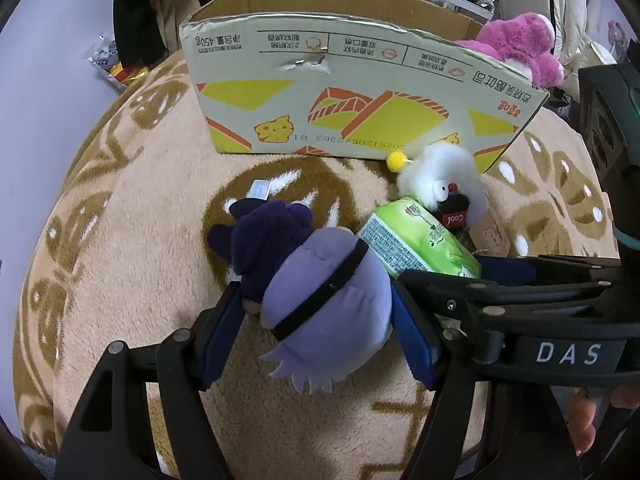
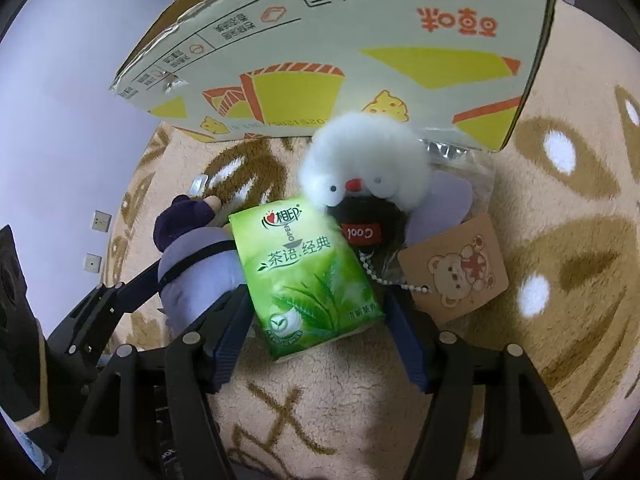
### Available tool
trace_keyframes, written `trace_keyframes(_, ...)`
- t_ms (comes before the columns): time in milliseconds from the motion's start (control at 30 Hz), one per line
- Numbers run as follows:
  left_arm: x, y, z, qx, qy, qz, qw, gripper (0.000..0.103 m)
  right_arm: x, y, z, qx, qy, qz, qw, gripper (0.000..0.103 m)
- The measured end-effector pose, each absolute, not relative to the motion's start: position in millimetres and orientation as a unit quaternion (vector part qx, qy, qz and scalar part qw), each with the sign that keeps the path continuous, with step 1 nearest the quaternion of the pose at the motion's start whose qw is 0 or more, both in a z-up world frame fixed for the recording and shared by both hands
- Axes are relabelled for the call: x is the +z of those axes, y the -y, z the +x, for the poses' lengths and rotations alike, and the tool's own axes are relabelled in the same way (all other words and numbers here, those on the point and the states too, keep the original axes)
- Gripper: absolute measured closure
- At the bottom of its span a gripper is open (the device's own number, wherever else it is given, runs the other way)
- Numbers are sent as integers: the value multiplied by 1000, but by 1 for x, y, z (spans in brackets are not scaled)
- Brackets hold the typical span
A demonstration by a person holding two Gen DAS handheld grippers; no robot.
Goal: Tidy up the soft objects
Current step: 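Grasp the purple-white plush with the left tool while the right tool grasps the green tissue pack, then lift the purple plush with the left tool while the right tool lifts the tissue pack over the box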
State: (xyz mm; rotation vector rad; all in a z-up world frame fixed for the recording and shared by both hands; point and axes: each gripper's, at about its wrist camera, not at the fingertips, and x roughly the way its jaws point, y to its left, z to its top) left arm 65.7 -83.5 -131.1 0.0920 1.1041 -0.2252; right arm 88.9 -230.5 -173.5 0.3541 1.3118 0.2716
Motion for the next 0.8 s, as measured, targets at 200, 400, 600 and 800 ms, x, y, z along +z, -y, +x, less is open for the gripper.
trace_keyframes(200, -128, 87, 62, -106, -511, 62, 850, 32, -165, 228, 86, 125, -596, 149, 779, 38)
trace_keyframes(400, -121, 83, 57, -101, -500, 65, 858, 32, -150, 236, 78, 127, -576, 163, 791, 39)
trace_keyframes(600, -98, 79, 45, -90, -457, 73, 882, 32, -120, 253, 63, 117, -533, 174, 820, 39)
trace_keyframes(800, -70, 81, 33, -81, -384, 92, 915, 32, -83, 268, 47, 99, -461, 167, 866, 39)
